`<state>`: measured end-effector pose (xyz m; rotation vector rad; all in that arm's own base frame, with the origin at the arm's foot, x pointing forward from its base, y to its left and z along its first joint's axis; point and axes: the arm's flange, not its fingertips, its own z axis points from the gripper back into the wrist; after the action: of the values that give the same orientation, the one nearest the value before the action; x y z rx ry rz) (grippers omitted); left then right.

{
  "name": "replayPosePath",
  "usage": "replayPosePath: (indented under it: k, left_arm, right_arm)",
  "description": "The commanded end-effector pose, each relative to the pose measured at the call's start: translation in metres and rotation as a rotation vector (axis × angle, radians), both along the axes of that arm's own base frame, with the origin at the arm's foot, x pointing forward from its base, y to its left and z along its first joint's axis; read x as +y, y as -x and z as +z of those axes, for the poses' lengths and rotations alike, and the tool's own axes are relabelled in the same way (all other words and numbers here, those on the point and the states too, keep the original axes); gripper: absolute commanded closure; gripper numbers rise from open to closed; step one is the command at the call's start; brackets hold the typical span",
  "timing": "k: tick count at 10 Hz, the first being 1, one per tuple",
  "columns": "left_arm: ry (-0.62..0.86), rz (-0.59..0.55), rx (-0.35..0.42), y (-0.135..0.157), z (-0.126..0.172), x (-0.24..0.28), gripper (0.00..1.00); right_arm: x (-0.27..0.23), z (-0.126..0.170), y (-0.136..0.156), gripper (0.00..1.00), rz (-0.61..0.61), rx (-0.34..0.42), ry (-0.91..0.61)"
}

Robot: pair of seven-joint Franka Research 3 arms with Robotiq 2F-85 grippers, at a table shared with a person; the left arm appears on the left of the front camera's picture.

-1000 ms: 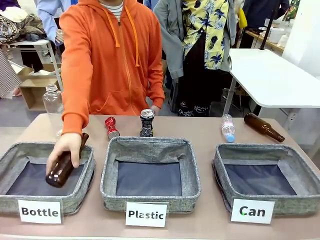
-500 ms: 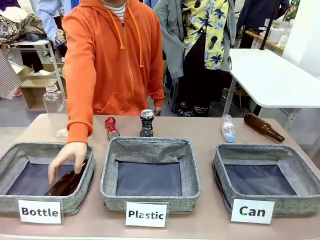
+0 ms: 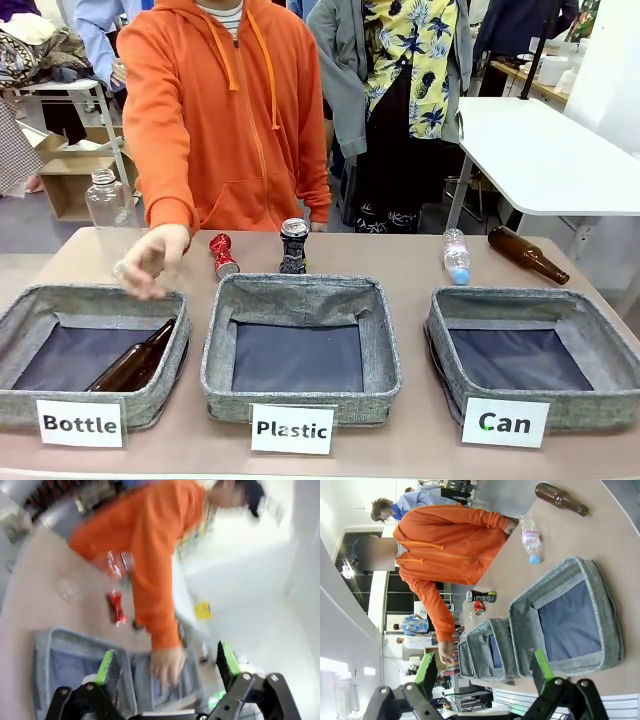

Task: Sort the can waste into the basket.
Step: Pick up the can waste from the table and place it in the right Fabric basket.

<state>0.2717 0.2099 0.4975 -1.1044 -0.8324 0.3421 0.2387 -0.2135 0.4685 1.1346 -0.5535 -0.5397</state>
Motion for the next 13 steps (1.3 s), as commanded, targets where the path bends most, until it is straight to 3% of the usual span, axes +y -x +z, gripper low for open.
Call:
replayPosePath:
  k: [1, 2, 4, 6, 9, 11, 12, 13]
  left_arm:
    - [-0.211, -0.082, 0.042, -0.028, -0.007, -0.054, 0.00]
    - [-0.275, -0.108, 0.048, -0.038, -0.008, -0.072, 0.00]
    - [-0.133, -0.085, 0.051, -0.042, -0.006, -0.050, 0.00]
    - [-0.252, -0.158, 0.050, -0.046, -0.014, -0.087, 0.00]
    - [-0.545, -0.270, -0.158, -0.067, -0.037, -0.186, 0.00]
    - [-0.581, -0.419, -0.294, -0.063, -0.051, -0.239, 0.00]
    - [-0.620, -0.426, -0.406, -0.057, -0.068, -0.272, 0.00]
    - [-0.710, -0.296, -0.499, -0.062, -0.079, -0.289, 0.00]
  right_arm:
    - [-0.002, 0.002, -0.003, 0.00, 0.000, -0.036, -0.006]
    - [-0.002, 0.002, -0.003, 0.00, 0.000, -0.036, -0.006]
    - [-0.002, 0.002, -0.003, 0.00, 0.000, -0.036, -0.006]
    - [-0.002, 0.002, -0.003, 0.00, 0.000, -0.036, -0.006]
    - [-0.002, 0.002, -0.003, 0.00, 0.000, -0.036, -0.006]
    - [-0.002, 0.002, -0.003, 0.00, 0.000, -0.036, -0.006]
    - [-0.002, 0.002, -0.003, 0.00, 0.000, -0.036, -0.006]
    - [-0.002, 0.002, -0.003, 0.00, 0.000, -0.036, -0.006]
